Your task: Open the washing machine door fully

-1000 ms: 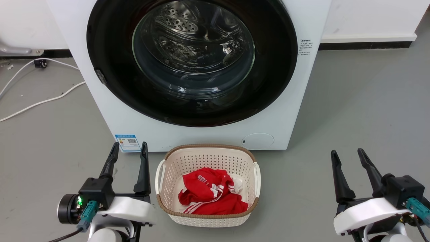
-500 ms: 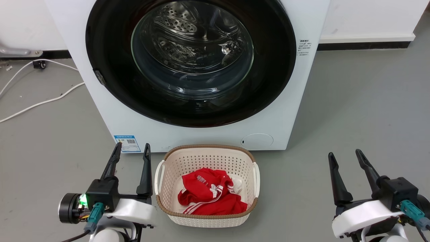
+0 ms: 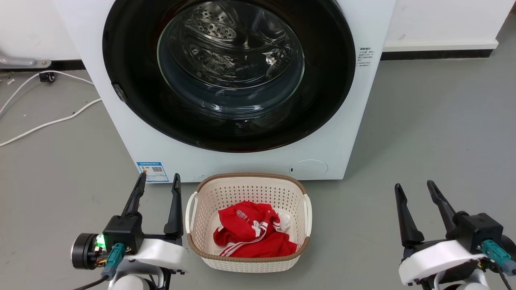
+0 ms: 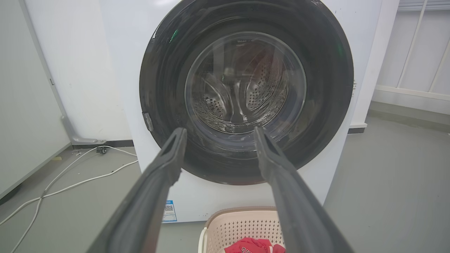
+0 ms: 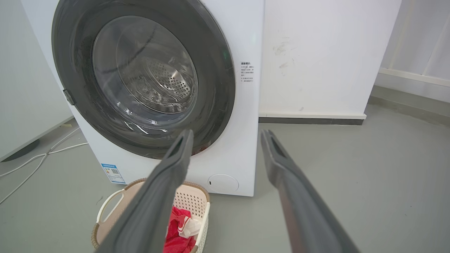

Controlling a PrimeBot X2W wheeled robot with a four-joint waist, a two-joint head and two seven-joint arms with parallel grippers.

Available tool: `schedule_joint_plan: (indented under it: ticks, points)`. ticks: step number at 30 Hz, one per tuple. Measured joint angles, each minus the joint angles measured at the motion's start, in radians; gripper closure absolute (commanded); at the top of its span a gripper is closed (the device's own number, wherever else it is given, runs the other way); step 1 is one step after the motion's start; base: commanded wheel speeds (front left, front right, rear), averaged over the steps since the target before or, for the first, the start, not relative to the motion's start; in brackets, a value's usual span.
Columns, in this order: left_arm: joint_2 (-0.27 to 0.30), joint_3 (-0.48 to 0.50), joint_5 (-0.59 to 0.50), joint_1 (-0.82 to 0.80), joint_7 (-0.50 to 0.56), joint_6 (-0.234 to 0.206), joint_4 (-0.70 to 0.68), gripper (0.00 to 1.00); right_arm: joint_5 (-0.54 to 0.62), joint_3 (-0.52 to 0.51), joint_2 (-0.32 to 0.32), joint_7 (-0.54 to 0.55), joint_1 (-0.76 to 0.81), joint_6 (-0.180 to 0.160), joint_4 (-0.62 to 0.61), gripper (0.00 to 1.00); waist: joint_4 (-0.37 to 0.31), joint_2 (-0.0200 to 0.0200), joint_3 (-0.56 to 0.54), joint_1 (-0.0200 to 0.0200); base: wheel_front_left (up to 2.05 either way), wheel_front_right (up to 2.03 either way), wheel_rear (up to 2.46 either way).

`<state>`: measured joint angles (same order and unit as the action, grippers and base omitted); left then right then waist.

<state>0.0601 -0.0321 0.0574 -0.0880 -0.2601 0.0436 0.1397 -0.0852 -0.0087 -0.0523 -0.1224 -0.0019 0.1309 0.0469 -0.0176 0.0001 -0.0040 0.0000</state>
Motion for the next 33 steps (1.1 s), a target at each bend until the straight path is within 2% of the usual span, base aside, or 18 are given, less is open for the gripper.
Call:
schedule_joint_plan:
  ticks: [1,2,3,4,8,10,11,13,18,21,24,26,29,30,33]
  points:
    - [0.0,0.0,0.0,0.0,0.0,0.0,0.002,0.0,-0.004,0.0,0.0,0.0,0.0,0.0,0.002,0.16,0.0,0.0,0.0,0.0001,0.0,0.0,0.0]
    - [-0.001,0.0,0.0,0.0,0.0,0.0,0.003,0.0,-0.004,0.001,0.0,0.0,0.0,0.0,0.003,0.61,0.0,0.0,0.0,0.0,0.0,0.0,0.0]
    - [-0.001,-0.001,0.001,0.0,0.0,0.0,0.004,0.0,-0.004,0.001,0.0,0.0,0.0,0.0,0.005,0.89,0.001,0.0,0.0,0.0,0.0,0.0,0.0]
    - [-0.001,-0.001,0.001,0.0,0.0,0.001,0.005,0.0,-0.004,0.001,0.0,0.0,0.0,0.0,0.006,1.0,0.001,0.0,0.001,0.0,0.0,0.0,0.0]
    - [-0.003,-0.002,0.001,0.0,0.0,0.002,0.007,0.0,-0.018,0.002,0.0,0.001,0.0,0.0,0.009,1.0,0.003,0.0,0.001,0.0,0.0,0.0,0.0]
    - [-0.003,-0.002,0.001,0.0,0.0,0.002,0.007,0.0,-0.065,0.003,0.0,-0.001,0.0,0.0,0.012,1.0,0.003,0.0,0.001,0.0001,0.0,0.0,0.0]
    - [-0.003,-0.003,0.001,0.0,0.0,0.002,0.007,0.0,-0.142,0.004,0.0,-0.005,0.0,0.0,0.02,1.0,0.003,-0.0001,0.0,0.0,0.0,0.0,0.0]
    - [-0.004,-0.004,0.001,0.0,0.0,0.004,0.008,0.0,-0.382,0.008,0.0,-0.015,0.0,0.0,0.049,1.0,0.005,-0.0001,-0.001,0.0,0.0,0.0,0.0]
    - [-0.005,-0.003,0.001,0.0,0.0,0.003,0.009,0.0,-0.839,0.035,0.0,-0.056,-0.011,0.0,0.093,1.0,0.007,0.0,-0.002,0.0,0.0,0.0,0.0]
    - [-0.005,-0.004,0.001,0.0,0.0,0.002,0.009,0.0,-1.158,0.053,0.001,-0.072,-0.024,0.0,0.086,1.0,0.007,0.0,-0.001,0.0001,0.0,0.0,0.0]
    - [-0.006,-0.004,0.006,0.0,0.0,0.0,0.009,0.0,-1.414,0.054,0.001,-0.082,-0.038,0.0,0.058,1.0,0.007,0.0,0.002,0.0,0.0,0.0,0.0]
    - [-0.007,-0.003,0.007,-0.001,0.0,-0.001,0.008,0.0,-1.517,0.043,0.001,-0.085,-0.055,0.0,0.042,1.0,0.006,0.0,0.005,0.0001,0.0,0.0,0.0]
    - [-0.007,0.002,0.007,-0.007,0.0,-0.001,0.003,0.0,-1.573,0.011,-0.002,-0.074,-0.1,0.0,0.044,1.0,0.003,0.0,0.014,0.0,0.0,0.0,0.0]
    - [-0.007,0.005,0.008,-0.019,0.0,-0.001,-0.002,0.0,-1.618,-0.009,-0.028,-0.057,-0.173,0.0,0.077,1.0,0.001,0.0,0.028,0.0001,0.0,0.0,0.0]
    - [-0.008,0.008,0.008,-0.025,-0.002,-0.001,-0.007,0.0,-1.656,-0.019,-0.067,-0.035,-0.258,0.0,0.119,1.0,0.001,0.0,0.044,0.0001,0.0,0.0,0.0]
